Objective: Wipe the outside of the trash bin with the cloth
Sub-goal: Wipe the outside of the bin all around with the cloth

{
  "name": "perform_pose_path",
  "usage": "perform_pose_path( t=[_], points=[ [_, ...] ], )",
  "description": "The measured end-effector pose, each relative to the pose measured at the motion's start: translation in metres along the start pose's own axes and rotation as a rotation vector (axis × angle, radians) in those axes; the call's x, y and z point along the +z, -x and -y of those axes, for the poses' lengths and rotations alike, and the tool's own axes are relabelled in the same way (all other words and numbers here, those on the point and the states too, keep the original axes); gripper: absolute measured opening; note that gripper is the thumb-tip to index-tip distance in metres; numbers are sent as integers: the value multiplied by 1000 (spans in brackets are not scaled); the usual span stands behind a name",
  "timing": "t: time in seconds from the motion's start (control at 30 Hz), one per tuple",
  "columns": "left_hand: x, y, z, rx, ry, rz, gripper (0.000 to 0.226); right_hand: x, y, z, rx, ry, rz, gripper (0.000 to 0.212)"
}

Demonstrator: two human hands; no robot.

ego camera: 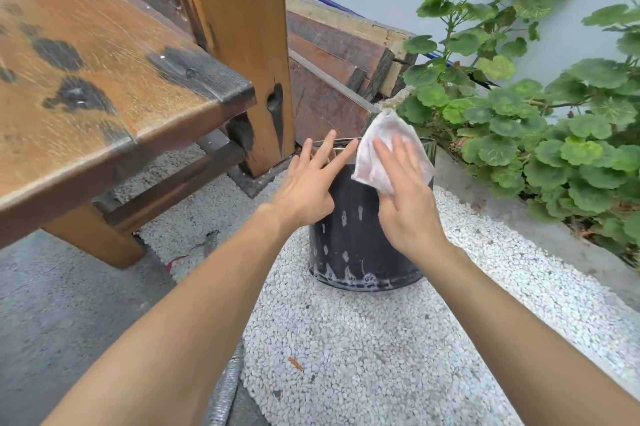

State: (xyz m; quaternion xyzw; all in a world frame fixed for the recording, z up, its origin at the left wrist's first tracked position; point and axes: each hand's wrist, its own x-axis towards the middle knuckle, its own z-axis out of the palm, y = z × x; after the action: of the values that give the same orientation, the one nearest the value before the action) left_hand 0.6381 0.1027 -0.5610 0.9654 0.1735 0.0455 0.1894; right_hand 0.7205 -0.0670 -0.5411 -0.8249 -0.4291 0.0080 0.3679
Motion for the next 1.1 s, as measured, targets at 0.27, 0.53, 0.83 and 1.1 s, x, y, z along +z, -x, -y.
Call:
perform_pose_path(
  t=[0.27,0.53,0.83,1.1],
  points=[
    [10,-2,9,6,59,-35,88,57,34,-35,-115,438,209,94],
    [15,-16,17,10,87,-65,59,77,102,-63,-108,493,370,97],
    [11,-5,11,-13,126,-41,57,66,155,-61,115,29,421,77],
    [9,-9,15,-24,160,-18,57,10,74,8,911,-728,-325,18]
  ],
)
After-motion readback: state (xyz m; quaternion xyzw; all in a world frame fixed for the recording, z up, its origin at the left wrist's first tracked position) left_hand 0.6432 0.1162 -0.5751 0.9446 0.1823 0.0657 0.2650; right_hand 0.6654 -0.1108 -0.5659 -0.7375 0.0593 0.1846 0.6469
